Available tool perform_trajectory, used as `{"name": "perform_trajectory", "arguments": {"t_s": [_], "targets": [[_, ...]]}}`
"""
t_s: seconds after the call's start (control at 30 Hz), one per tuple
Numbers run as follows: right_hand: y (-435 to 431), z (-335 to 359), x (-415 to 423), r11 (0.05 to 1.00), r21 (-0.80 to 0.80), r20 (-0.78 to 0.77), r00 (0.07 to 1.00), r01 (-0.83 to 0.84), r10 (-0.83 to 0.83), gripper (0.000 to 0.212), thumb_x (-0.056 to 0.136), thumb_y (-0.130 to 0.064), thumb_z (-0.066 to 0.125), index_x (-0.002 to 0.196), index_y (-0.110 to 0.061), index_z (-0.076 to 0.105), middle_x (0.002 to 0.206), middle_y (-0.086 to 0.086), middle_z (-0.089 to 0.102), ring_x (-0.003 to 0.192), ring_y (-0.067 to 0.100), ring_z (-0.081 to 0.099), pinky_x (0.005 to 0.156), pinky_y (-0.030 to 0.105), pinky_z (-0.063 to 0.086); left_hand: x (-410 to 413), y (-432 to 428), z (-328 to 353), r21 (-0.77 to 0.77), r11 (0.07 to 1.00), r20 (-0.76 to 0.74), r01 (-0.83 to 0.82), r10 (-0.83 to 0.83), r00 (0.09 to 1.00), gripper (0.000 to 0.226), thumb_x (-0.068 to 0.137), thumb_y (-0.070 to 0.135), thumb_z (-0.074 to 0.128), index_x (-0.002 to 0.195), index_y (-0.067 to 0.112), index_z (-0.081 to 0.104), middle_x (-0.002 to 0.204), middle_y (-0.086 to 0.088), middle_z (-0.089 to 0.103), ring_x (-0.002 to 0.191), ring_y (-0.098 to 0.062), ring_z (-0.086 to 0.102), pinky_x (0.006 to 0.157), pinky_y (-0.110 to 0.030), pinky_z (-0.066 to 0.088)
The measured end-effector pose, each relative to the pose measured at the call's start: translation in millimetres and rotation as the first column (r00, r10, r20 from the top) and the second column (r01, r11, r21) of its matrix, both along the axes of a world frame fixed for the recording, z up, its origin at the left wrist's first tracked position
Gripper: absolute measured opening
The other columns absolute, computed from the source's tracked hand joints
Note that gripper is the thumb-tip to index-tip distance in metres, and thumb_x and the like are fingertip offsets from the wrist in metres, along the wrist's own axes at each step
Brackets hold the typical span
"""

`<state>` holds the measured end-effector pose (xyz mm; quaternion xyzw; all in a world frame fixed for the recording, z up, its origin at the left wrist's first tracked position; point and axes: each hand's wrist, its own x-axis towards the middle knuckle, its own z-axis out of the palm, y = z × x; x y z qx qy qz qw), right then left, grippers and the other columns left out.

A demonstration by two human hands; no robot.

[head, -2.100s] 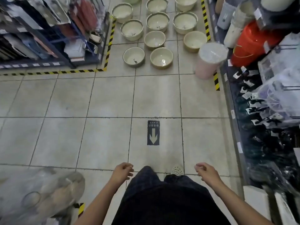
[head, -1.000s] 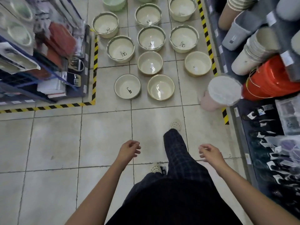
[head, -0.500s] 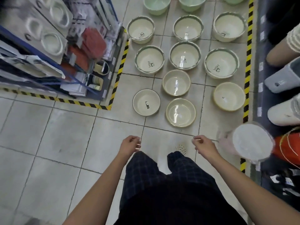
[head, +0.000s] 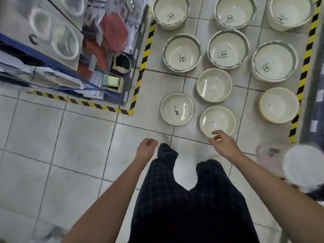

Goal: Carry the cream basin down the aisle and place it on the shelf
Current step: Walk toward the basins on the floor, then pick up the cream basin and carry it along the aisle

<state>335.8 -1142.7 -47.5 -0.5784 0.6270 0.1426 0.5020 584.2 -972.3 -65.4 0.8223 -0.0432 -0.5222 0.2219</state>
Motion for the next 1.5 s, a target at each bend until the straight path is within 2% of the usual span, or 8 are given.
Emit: {"name": "perform_trajectory", "arguments": {"t_s": [0.17, 0.3, 0.57, 0.8, 0.97, 1.13, 1.37, 1.5], "targets": [[-34, -56, 56, 0.99, 0.05, 0.007, 0.991, 0.134, -0.134, 0.044, 0.099, -0.036, 0.063, 0.138, -0.017, 0.056, 0.121, 0.004, 0.063, 0.11, 0.024, 0.06, 0.094, 0.032, 0.046, 60, -48, -60, 0.011, 0.999, -0.05, 0.051, -0.05, 0.998, 0.035, 0.098, 0.038, 0.064, 0.125, 0.016, 0.062, 0.126, -0.007, 0.065, 0.118, -0.025, 0.061, 0.105, -0.041, 0.049], [-66, -150, 86, 0.933, 0.11, -0.029, 0.939, 0.343, -0.342, 0.049, 0.094, -0.038, 0.066, 0.138, -0.018, 0.055, 0.12, 0.008, 0.066, 0.103, 0.029, 0.067, 0.098, 0.049, 0.056, 93, -91, -150, -0.011, 1.0, -0.038, -0.012, 0.012, 0.999, 0.027, 0.097, 0.039, 0.065, 0.116, 0.02, 0.061, 0.124, -0.009, 0.067, 0.117, -0.025, 0.064, 0.106, -0.047, 0.051], [-111, -409, 104, 0.994, 0.089, -0.118, 0.991, 0.068, -0.058, 0.073, 0.097, -0.04, 0.065, 0.157, -0.012, 0.033, 0.157, 0.015, 0.047, 0.144, 0.034, 0.044, 0.112, 0.036, 0.035, 106, -153, -410, 0.037, 0.999, -0.029, -0.006, 0.007, 1.0, 0.051, 0.096, 0.044, 0.067, 0.134, 0.012, 0.056, 0.125, -0.007, 0.059, 0.106, -0.021, 0.056, 0.087, -0.031, 0.044], [-137, -585, 112, 0.974, -0.007, -0.034, 0.974, 0.225, -0.225, 0.081, 0.097, -0.035, 0.067, 0.16, -0.012, 0.023, 0.157, 0.017, 0.043, 0.14, 0.033, 0.047, 0.104, 0.031, 0.038, 118, -184, -585, 0.019, 0.997, 0.102, -0.072, 0.07, 0.992, 0.07, 0.093, 0.043, 0.07, 0.148, 0.011, 0.041, 0.141, -0.013, 0.055, 0.126, -0.028, 0.057, 0.095, -0.028, 0.043], [-145, -674, 117, 0.955, -0.069, 0.003, 0.958, 0.288, -0.288, 0.082, 0.098, -0.028, 0.064, 0.162, -0.017, 0.014, 0.151, 0.014, 0.05, 0.134, 0.036, 0.052, 0.104, 0.037, 0.043, 125, -197, -668, -0.003, 0.988, 0.064, -0.154, 0.154, 0.986, 0.08, 0.087, 0.038, 0.078, 0.15, 0.013, 0.035, 0.136, -0.013, 0.058, 0.121, -0.031, 0.062, 0.103, -0.047, 0.053], [-139, -719, 110, 0.945, -0.06, 0.036, 0.947, 0.322, -0.32, 0.077, 0.099, -0.007, 0.049, 0.162, -0.031, 0.012, 0.129, 0.008, 0.053, 0.112, 0.03, 0.055, 0.092, 0.039, 0.049, 123, -188, -708, -0.072, 0.995, 0.175, -0.072, 0.084, 0.981, 0.035, 0.095, 0.007, 0.062, 0.128, 0.003, 0.054, 0.111, -0.008, 0.061, 0.111, -0.035, 0.065, 0.087, -0.041, 0.056], [-148, -683, 93, 0.95, -0.109, 0.101, 0.954, 0.292, -0.282, 0.059, 0.093, -0.001, 0.047, 0.148, -0.017, 0.035, 0.115, 0.003, 0.054, 0.102, 0.026, 0.055, 0.08, 0.033, 0.046, 116, -191, -663, -0.124, 0.992, 0.281, 0.016, 0.02, 0.96, 0.016, 0.101, 0.008, 0.052, 0.117, 0.007, 0.053, 0.105, -0.004, 0.056, 0.093, -0.022, 0.056, 0.065, -0.023, 0.045], [-168, -618, 76, 0.951, -0.129, 0.144, 0.954, 0.281, -0.262, 0.057, 0.095, -0.001, 0.047, 0.149, -0.018, 0.036, 0.116, 0.0, 0.054, 0.103, 0.024, 0.054, 0.083, 0.029, 0.042, 105, -212, -604, -0.14, 0.988, 0.317, 0.073, -0.025, 0.948, 0.024, 0.103, 0.01, 0.051, 0.126, 0.001, 0.052, 0.11, -0.007, 0.056, 0.091, -0.019, 0.055, 0.06, -0.019, 0.044]]}}
